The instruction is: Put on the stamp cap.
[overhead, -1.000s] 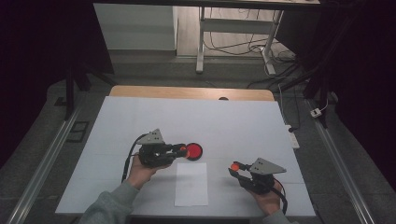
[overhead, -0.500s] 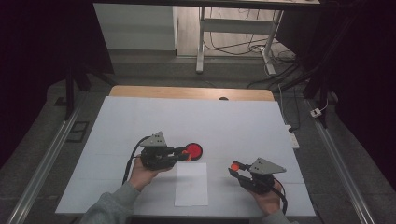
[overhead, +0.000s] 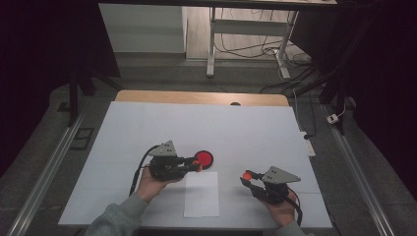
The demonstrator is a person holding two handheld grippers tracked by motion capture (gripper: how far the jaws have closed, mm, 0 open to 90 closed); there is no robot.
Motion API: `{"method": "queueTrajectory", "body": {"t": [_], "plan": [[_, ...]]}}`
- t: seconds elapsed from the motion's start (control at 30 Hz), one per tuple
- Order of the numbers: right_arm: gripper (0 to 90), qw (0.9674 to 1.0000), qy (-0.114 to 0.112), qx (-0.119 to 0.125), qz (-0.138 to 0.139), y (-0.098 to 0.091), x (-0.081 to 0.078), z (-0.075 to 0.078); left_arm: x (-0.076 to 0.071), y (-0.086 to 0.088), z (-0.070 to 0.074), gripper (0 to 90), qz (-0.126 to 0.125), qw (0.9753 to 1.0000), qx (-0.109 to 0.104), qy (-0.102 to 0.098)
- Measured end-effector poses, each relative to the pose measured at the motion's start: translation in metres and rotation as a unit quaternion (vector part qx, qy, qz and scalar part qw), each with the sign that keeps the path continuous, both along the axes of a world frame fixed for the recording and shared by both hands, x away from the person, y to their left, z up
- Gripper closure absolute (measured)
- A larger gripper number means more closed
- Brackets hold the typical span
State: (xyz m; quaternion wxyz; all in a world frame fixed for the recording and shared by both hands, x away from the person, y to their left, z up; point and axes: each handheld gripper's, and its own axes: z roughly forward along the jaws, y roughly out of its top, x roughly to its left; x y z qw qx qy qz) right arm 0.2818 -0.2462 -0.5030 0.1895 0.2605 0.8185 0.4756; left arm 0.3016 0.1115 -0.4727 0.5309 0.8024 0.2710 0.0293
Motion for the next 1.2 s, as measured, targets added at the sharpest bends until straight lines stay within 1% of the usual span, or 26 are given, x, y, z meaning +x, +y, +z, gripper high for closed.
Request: {"method": "queueTrajectory", "body": {"t": [0.37,0.67,0.9,1.0,1.2], "plan": [[64.3,1.0,-0.001,0.002,0.001,0.0,0.0,0.0,-0.002,-0.004,-0.002,72.5,-0.005,1.0,0.005,0.003],[64.3,1.0,-0.001,0.001,0.001,0.0,0.0,-0.001,-0.005,-0.01,-0.009,72.5,-0.014,0.9997,0.013,0.012],[64.3,1.0,-0.001,-0.001,0.001,0.0,0.0,0.0,-0.008,-0.016,-0.013,72.5,-0.023,0.9994,0.022,0.016],[64.3,1.0,0.0,0.002,0.001,-0.001,0.0,0.0,-0.009,-0.018,-0.015,72.4,-0.027,0.9992,0.025,0.017],[64.3,1.0,-0.001,0.002,0.001,0.0,0.0,0.0,-0.013,-0.022,-0.016,72.4,-0.033,0.9989,0.027,0.018]]}}
